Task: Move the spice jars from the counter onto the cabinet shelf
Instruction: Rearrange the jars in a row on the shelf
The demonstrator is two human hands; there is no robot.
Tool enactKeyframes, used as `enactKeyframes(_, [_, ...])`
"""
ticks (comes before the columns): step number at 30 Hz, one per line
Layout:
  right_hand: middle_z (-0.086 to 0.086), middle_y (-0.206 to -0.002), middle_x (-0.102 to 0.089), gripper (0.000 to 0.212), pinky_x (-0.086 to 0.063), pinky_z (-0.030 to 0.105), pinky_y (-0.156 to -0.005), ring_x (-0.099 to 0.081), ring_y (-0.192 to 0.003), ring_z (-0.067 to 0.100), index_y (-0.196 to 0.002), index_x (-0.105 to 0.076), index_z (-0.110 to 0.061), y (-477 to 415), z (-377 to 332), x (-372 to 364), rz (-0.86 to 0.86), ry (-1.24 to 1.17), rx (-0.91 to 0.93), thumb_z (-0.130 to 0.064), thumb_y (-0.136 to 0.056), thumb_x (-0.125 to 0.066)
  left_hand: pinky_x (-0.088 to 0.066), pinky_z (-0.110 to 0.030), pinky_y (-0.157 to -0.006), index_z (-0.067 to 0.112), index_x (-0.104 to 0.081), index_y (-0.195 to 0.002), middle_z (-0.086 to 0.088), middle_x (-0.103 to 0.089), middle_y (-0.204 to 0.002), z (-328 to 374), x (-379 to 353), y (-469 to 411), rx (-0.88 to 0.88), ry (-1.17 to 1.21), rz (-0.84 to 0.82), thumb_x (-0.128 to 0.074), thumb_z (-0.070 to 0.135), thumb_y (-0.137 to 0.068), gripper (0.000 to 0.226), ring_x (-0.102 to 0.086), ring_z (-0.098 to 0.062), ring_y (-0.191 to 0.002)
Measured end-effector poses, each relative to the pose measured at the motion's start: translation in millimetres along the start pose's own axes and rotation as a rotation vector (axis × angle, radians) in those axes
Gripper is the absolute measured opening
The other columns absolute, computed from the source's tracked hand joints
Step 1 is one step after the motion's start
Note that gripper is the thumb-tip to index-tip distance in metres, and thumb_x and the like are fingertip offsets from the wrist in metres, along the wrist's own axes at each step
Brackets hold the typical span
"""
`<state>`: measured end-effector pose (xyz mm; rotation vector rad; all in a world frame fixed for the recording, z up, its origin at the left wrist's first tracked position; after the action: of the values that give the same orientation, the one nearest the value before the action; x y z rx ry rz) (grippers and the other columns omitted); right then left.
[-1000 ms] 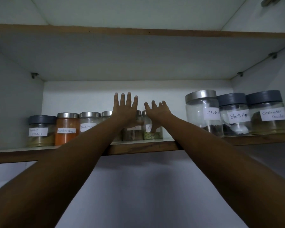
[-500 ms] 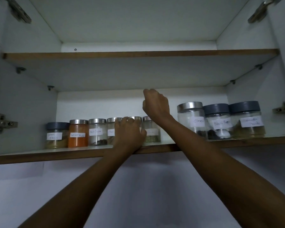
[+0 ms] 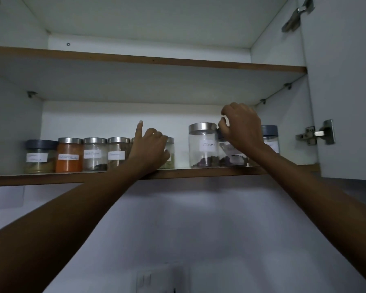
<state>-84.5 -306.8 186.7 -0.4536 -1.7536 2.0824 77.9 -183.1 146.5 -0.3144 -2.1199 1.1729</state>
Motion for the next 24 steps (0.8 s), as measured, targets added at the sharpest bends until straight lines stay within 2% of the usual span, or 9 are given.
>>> enactKeyframes(2, [0.013, -0.095, -0.066, 0.023, -0.042, 0.040, -0.082, -0.059, -0.086, 0.029, -0.097, -0.064, -0.002, 3.5, 17.3, -1.4, -0.076, 0.023, -0.011, -0.016, -0.084, -0.052, 0.004, -0.047, -0.115, 0.015, -0.042, -0.138, -0.005, -0.049, -0.138, 16.9, 8.1, -11.3, 0.038, 0.208, 0.044, -0.043, 0.035, -0.094, 0.048, -0.036, -0.021, -0.133])
enactKeyframes(5, [0.012, -0.116, -0.062, 0.036, -0.032, 0.039, -0.097, -0.057, -0.104, 0.028, -0.119, -0.058, -0.006, 9.1, 35.2, -8.9, -0.239, 0.007, -0.013, -0.024, -0.088, -0.052, 0.002, -0.046, -0.116, 0.017, -0.034, -0.142, -0.003, -0.041, -0.145, 46.0, 21.4, -28.4, 0.005, 0.471, 0.126, -0.044, 0.048, -0.091, 0.060, -0.035, -0.020, -0.135])
enactKeyframes(9, [0.010, -0.130, -0.054, 0.050, -0.014, 0.042, -0.110, -0.051, -0.117, 0.025, -0.131, -0.047, -0.011, 18.2, 45.7, -19.3, -0.440, -0.034, 0.016, -0.036, -0.088, -0.053, 0.004, -0.052, -0.114, 0.017, -0.025, -0.145, -0.004, -0.024, -0.154, 67.2, 28.9, -53.9, -0.066, 0.481, 0.084, -0.053, 0.060, -0.084, 0.080, -0.024, -0.023, -0.141])
enactKeyframes(12, [0.008, -0.124, -0.056, 0.053, -0.004, 0.044, -0.112, -0.052, -0.114, 0.024, -0.130, -0.045, -0.013, 25.3, 46.7, -25.6, -0.570, -0.025, 0.037, -0.040, -0.086, -0.055, 0.003, -0.055, -0.114, 0.017, -0.035, -0.140, -0.005, -0.035, -0.148, 69.6, 30.1, -64.6, -0.117, 0.381, 0.002, -0.057, 0.066, -0.077, 0.083, -0.026, -0.024, -0.139])
enactKeyframes(15, [0.006, -0.117, -0.058, 0.056, -0.003, 0.046, -0.113, -0.053, -0.109, 0.022, -0.126, -0.046, -0.014, 25.4, 46.3, -27.6, -0.623, -0.035, 0.059, -0.038, -0.079, -0.064, 0.003, -0.056, -0.113, 0.017, -0.042, -0.133, -0.002, -0.051, -0.132, 70.3, 24.2, -64.8, -0.182, 0.302, -0.081, -0.062, 0.068, -0.070, 0.084, -0.038, -0.024, -0.130])
enactKeyframes(21, [0.004, -0.097, -0.057, 0.060, -0.011, 0.045, -0.111, -0.054, -0.091, 0.022, -0.109, -0.046, -0.010, 14.7, 42.2, -36.4, -0.758, 0.050, 0.153, -0.035, -0.064, -0.078, 0.003, -0.060, -0.110, 0.017, -0.032, -0.136, -0.004, -0.048, -0.130, 67.1, 15.6, -67.0, -0.194, 0.281, -0.181, -0.074, 0.064, -0.059, 0.099, -0.036, -0.028, -0.129])
enactKeyframes(24, [0.005, -0.094, -0.057, 0.070, -0.023, 0.041, -0.103, -0.051, -0.087, 0.021, -0.105, -0.041, -0.010, 12.6, 38.8, -38.9, -0.817, 0.039, 0.170, -0.038, -0.057, -0.084, 0.002, -0.062, -0.109, 0.019, -0.030, -0.137, -0.005, -0.046, -0.131, 65.1, 14.1, -67.3, -0.189, 0.248, -0.201, -0.075, 0.063, -0.059, 0.099, -0.034, -0.029, -0.130])
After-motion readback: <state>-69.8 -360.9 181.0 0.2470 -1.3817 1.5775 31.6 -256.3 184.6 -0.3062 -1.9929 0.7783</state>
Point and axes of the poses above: each hand's wrist, its own y-axis away from the middle knuckle, its own x-axis out of the back of the hand, z = x × y, the point moved 7 cm from there along -y, towards the middle knuckle
